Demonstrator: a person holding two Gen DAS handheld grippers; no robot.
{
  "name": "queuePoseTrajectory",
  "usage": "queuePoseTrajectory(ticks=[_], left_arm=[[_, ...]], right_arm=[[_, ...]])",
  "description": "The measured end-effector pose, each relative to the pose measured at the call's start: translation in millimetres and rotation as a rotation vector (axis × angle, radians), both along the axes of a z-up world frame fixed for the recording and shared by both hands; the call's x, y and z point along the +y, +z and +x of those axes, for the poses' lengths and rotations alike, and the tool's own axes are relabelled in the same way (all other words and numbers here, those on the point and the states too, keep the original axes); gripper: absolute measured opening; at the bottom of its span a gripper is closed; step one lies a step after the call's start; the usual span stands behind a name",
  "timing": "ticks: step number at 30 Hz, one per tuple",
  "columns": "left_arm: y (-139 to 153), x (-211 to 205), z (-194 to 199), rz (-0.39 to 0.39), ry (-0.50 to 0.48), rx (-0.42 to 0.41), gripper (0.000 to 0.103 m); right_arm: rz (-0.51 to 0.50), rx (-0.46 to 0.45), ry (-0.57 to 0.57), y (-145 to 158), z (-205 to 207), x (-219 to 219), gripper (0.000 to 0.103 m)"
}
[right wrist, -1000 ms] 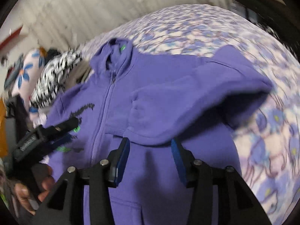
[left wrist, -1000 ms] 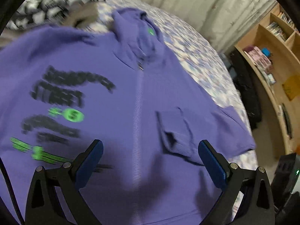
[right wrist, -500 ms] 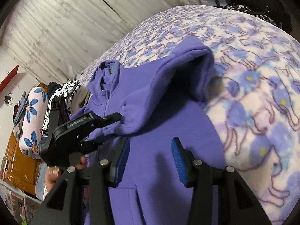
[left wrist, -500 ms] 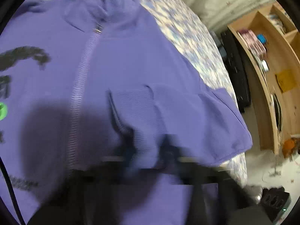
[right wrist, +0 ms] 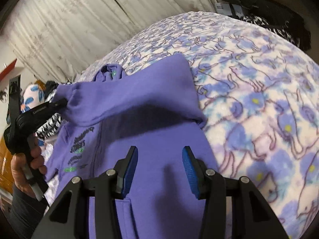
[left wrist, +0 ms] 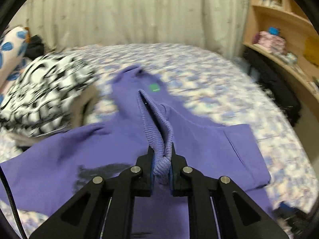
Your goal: Fold large clothes
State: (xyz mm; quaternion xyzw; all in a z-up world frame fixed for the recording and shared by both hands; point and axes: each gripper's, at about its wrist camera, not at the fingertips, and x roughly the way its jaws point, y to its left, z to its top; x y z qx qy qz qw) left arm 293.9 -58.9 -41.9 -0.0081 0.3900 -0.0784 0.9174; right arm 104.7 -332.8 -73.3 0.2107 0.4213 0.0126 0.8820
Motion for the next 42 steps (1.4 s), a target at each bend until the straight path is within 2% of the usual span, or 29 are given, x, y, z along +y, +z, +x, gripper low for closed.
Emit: queuePoseTrajectory(ticks=[2, 5, 7, 8, 10, 11, 13, 15, 20, 21, 22, 23, 24, 25, 26, 28, 30, 31, 33, 34, 36, 40, 42], left_arm=[[-28.1, 20.3, 5.0, 0.035, 0.026, 0.076, 0.010], [-77.8, 42.0, 10.5, 0.037, 0.043, 0.232, 0.020], [-92.8, 50.4, 10.4, 0.012, 0.057, 0.264, 0.034], [-94.3, 56.7, 12.1, -0.027, 0.067, 0.259, 0.038], [-94.0, 63.4, 15.8, -0.092, 0.078, 0.272, 0.068], [-93.3, 65.1, 18.7, -0.129, 0.078, 0.275, 0.070], [-94.1, 65.0, 24.0, -0.154, 0.070, 0.272, 0.070], [-97.2, 61.5, 33.8, -0.141, 0.053, 0.274, 0.070], [-108.7, 51.5, 54.5, -0.113, 0.030, 0.306, 0.070], [-110.8, 47.7, 60.1, -0.090, 0.034, 0.307, 0.065], [-110.5, 45.2, 60.3, -0.067, 0.037, 0.299, 0.050], [-110.6, 42.8, 63.8, -0.049, 0.034, 0.291, 0.041], [-110.2, 42.4, 65.5, -0.042, 0.028, 0.290, 0.025], [-108.3, 41.8, 69.8, -0.053, 0.023, 0.289, 0.015], [-105.5, 43.4, 71.4, -0.062, 0.026, 0.286, 0.015], [-93.4, 45.7, 69.7, -0.089, 0.031, 0.235, 0.014], [-88.2, 46.6, 65.8, -0.095, 0.021, 0.176, 0.014], [-92.7, 46.9, 65.8, -0.076, 0.017, 0.176, 0.015], [-110.6, 45.1, 72.1, -0.060, 0.011, 0.246, 0.017], [-112.7, 48.6, 68.2, -0.064, 0.008, 0.235, 0.019], [-104.8, 50.1, 62.0, -0.067, -0.001, 0.202, 0.020], [-84.7, 54.6, 50.6, -0.082, 0.006, 0.203, 0.023], [-74.1, 53.5, 39.9, -0.048, 0.030, 0.192, 0.023]], right_arm=[[-0.056, 0.025, 0.020, -1.9, 5.2, 4.2, 0.046], [-0.106, 0.066, 0.038, -6.2, 14.8, 5.3, 0.052], [-0.111, 0.093, 0.047, -7.2, 24.2, 2.4, 0.057], [-0.097, 0.103, 0.055, -7.1, 31.1, -0.9, 0.057], [-0.055, 0.101, 0.074, -5.2, 48.0, -8.6, 0.057], [-0.049, 0.102, 0.075, -4.0, 55.9, -10.9, 0.057], [-0.062, 0.093, 0.070, 0.1, 77.3, -15.9, 0.057], [-0.092, 0.092, 0.054, 1.7, 97.6, -19.3, 0.057], [-0.122, 0.140, -0.010, -17.0, 157.2, -37.3, 0.057], [-0.106, 0.154, -0.014, -23.3, 167.4, -41.3, 0.057], [-0.083, 0.165, -0.020, -29.7, 175.7, -45.2, 0.057], [-0.063, 0.176, -0.020, -35.1, 182.1, -47.4, 0.055], [-0.033, 0.196, -0.008, -42.7, 189.3, -49.1, 0.045], [0.011, 0.213, 0.026, -50.6, 195.7, -49.2, 0.021], [0.019, 0.215, 0.034, -51.9, 197.3, -48.4, 0.010], [-0.072, 0.149, 0.038, -37.1, 190.7, -40.9, 0.010], [-0.112, 0.122, 0.031, -36.9, 186.8, -36.6, 0.010], [-0.116, 0.157, 0.031, -47.2, 189.1, -35.1, 0.010], [-0.098, 0.172, 0.016, -55.8, 189.8, -39.5, 0.014], [-0.079, 0.163, -0.006, -51.8, 186.9, -44.0, 0.022], [-0.079, 0.150, -0.056, -40.9, 177.3, -53.1, 0.033], [-0.104, 0.081, -0.080, -16.0, 147.6, -55.9, 0.035], [-0.102, 0.066, -0.069, -9.6, 133.0, -50.8, 0.035]])
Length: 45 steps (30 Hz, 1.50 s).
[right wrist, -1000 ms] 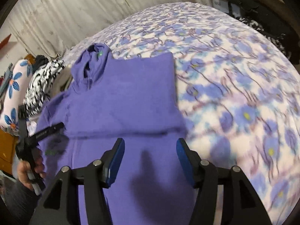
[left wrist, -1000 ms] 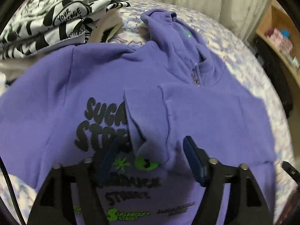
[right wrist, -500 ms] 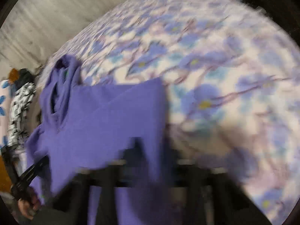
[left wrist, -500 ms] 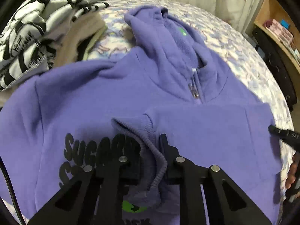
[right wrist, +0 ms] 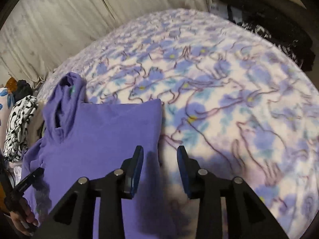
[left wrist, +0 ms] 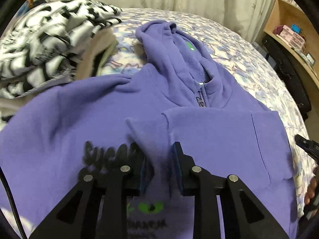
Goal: Fold large clothes
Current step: 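Lay the folded sleeve flat and open both tools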
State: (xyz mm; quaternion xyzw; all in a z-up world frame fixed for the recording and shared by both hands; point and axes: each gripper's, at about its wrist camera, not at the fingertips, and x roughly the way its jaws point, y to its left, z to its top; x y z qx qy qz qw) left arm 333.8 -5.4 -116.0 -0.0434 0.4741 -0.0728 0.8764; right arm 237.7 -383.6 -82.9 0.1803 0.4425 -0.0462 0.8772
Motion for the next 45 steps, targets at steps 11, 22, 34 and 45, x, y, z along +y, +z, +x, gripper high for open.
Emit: queuePoseTrajectory(ticks=[11, 22, 34, 45], left_arm=[[4.5, -46.4, -51.8, -0.033, -0.069, -0.084, 0.023], [-32.4, -35.4, -39.3, -0.009, -0.040, -0.003, 0.019], [11.8, -36.1, -6.2, 0.054, -0.045, -0.046, 0.035], [-35.5, -41.1, 65.2, 0.034, -0.037, 0.048, 0.034]], right_arm=[[0.013, 0.007, 0.297, -8.7, -27.4, 123.2, 0.034], [-0.119, 0.068, 0.161, -40.9, -40.5, 55.1, 0.002], [-0.098, 0.009, 0.275, 14.0, 13.3, 99.0, 0.011], [-0.121, 0.089, 0.138, -39.1, 112.8, 85.5, 0.014]])
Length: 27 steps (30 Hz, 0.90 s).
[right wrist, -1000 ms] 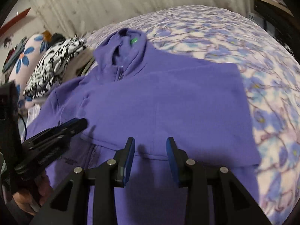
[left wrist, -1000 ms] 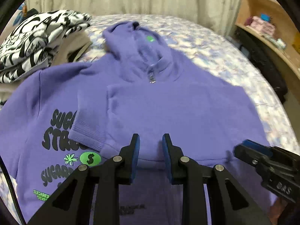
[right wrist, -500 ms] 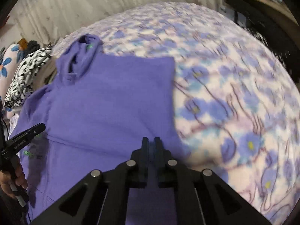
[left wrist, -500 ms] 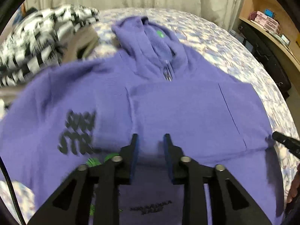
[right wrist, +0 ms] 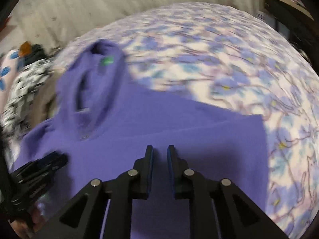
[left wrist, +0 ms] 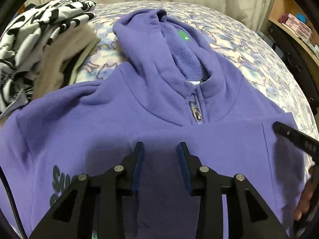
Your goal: Fold large clothes
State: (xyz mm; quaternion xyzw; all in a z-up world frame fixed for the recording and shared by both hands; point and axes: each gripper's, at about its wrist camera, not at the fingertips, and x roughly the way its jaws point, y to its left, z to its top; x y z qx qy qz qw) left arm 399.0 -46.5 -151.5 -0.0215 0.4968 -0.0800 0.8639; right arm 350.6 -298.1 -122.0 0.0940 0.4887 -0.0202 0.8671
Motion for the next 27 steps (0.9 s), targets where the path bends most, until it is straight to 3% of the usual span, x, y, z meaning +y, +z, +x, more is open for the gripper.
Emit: queuePoseTrajectory(ticks=[5, 10, 11, 13, 19, 20, 22, 24, 27], left_arm=[[-0.6, 3.8, 1.7, -0.018, -0.034, -0.008, 0.034], [11.0, 8.4, -12.5, -0.015, -0.037, 0.002, 0.035], [16.2, 9.1, -17.9, 0.005, -0.025, -0.002, 0.037], [26.4, 11.8, -28.7, 0.042, -0.007, -0.020, 0.056], [70.5, 33.7, -69.0, 0.055, 0.026, -0.077, 0.068], [79.6, 37.9, -78.3, 0.064, 0.031, -0.088, 0.069], [92.9, 44.6, -93.6, 0.068, 0.039, -0.102, 0.072], [104.9, 52.6, -111.7, 0.055, 0.045, -0.115, 0.074], [118.4, 60.0, -137.1, 0.046, 0.049, -0.123, 0.077]], right_arm=[[0.083, 0.008, -0.072, -1.2, -13.9, -49.6, 0.007], [0.042, 0.023, -0.076, 17.0, -45.7, -34.6, 0.012], [0.051, 0.021, -0.071, 21.0, -50.7, -30.7, 0.012], [0.064, 0.006, -0.059, 31.3, -65.4, -18.4, 0.012], [0.087, -0.040, -0.025, 67.3, -107.9, 13.1, 0.013], [0.083, -0.043, -0.022, 72.1, -112.3, 17.3, 0.015], [0.080, -0.062, -0.012, 85.9, -127.9, 26.4, 0.034], [0.072, -0.091, -0.006, 98.5, -144.7, 33.6, 0.044], [0.058, -0.120, 0.005, 113.4, -167.8, 42.8, 0.044]])
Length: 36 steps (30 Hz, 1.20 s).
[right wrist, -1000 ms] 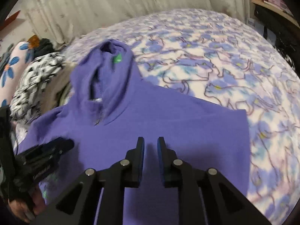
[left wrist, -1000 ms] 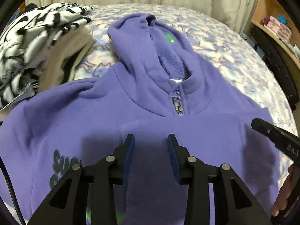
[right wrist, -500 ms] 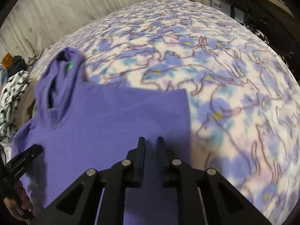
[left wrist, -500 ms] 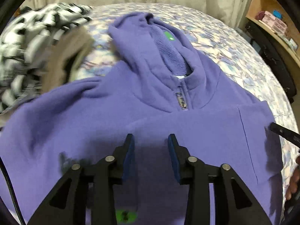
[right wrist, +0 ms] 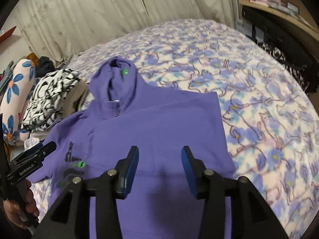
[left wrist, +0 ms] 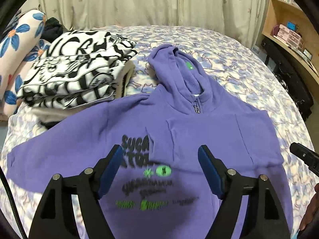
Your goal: Fold large clothes
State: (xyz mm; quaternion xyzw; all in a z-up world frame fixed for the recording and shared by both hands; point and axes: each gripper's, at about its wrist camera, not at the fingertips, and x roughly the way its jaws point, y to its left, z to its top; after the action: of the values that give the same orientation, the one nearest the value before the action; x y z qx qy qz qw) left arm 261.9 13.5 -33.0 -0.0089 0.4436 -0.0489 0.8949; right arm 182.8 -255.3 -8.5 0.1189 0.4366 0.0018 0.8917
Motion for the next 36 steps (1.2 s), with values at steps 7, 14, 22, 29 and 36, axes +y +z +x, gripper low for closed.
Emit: queuePoseTrajectory(ticks=[7, 14, 22, 29, 36], left_arm=[[14.4, 8.9, -55.2, 0.014, -0.010, -0.013, 0.077], [17.7, 19.7, -97.2, 0.005, -0.002, -0.027, 0.077], [5.7, 57.6, -122.3, -0.042, 0.064, -0.005, 0.077], [-13.0, 106.2, -130.8, -0.102, 0.145, 0.024, 0.077], [-36.1, 154.9, -133.7, -0.158, 0.204, 0.065, 0.077]], right_arm=[[-0.012, -0.029, 0.019, 13.7, -44.2, 25.4, 0.044], [0.016, -0.008, 0.042, 3.0, -69.4, 55.3, 0.044], [0.068, 0.008, 0.074, -12.1, -88.8, 99.0, 0.044], [0.079, 0.017, 0.116, -24.8, -87.6, 141.2, 0.044], [0.071, 0.034, 0.165, -37.3, -75.9, 180.8, 0.044]])
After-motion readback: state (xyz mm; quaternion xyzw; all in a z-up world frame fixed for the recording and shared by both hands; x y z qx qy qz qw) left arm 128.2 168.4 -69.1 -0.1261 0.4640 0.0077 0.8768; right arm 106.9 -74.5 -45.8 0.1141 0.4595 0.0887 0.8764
